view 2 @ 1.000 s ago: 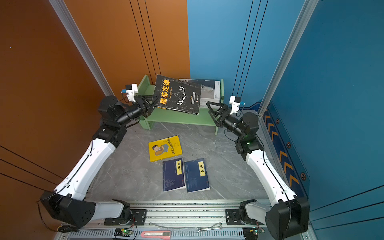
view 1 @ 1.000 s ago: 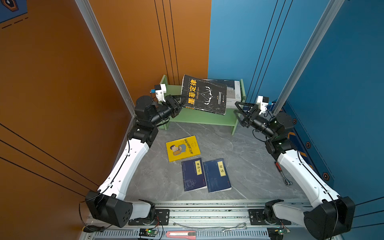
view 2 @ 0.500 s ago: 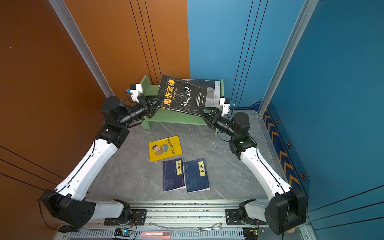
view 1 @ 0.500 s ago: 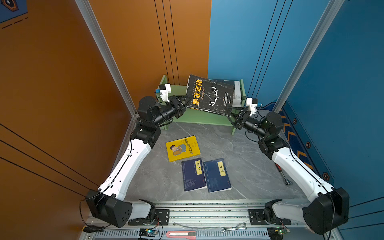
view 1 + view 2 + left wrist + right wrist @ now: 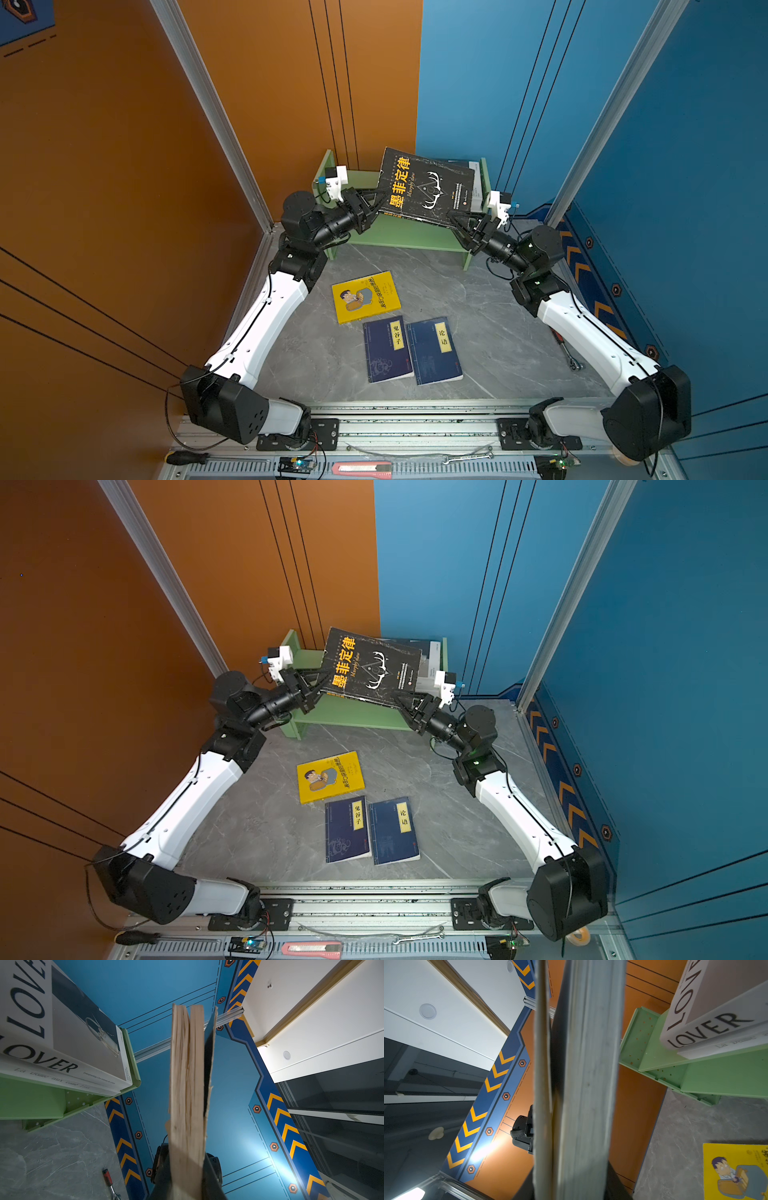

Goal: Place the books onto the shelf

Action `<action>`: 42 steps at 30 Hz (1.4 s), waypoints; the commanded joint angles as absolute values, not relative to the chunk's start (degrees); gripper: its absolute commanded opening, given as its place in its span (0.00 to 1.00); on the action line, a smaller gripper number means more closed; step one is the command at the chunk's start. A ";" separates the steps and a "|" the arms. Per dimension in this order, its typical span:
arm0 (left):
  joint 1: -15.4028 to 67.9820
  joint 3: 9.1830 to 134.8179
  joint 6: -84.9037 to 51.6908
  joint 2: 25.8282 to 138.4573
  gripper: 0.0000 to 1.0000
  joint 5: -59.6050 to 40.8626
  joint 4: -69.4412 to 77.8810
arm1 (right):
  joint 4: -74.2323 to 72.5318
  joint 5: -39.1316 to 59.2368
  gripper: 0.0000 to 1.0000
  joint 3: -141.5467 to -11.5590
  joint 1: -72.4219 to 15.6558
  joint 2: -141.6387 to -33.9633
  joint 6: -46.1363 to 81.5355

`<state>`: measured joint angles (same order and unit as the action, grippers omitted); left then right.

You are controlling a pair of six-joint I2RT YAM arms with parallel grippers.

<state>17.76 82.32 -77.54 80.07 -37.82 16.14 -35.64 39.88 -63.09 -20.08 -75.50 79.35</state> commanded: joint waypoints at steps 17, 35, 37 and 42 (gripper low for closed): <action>18.92 89.43 -72.28 84.27 0.40 -32.38 13.99 | -38.30 35.85 0.14 -64.47 -15.83 -75.99 84.45; 29.11 88.15 -58.93 84.22 0.67 -18.78 10.85 | -37.53 43.90 0.14 -72.94 -7.47 -80.67 86.40; 29.87 88.89 -58.77 85.19 0.67 -18.00 12.07 | -37.64 44.96 0.14 -73.82 -7.13 -81.51 86.64; 30.67 90.88 -59.40 87.61 0.68 -16.29 12.25 | -38.01 47.51 0.14 -76.20 -6.91 -82.57 86.48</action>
<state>30.11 88.31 -60.25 86.83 -18.52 9.67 -33.01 44.49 -72.29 -7.16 -82.87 86.48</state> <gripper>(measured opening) 0.677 0.166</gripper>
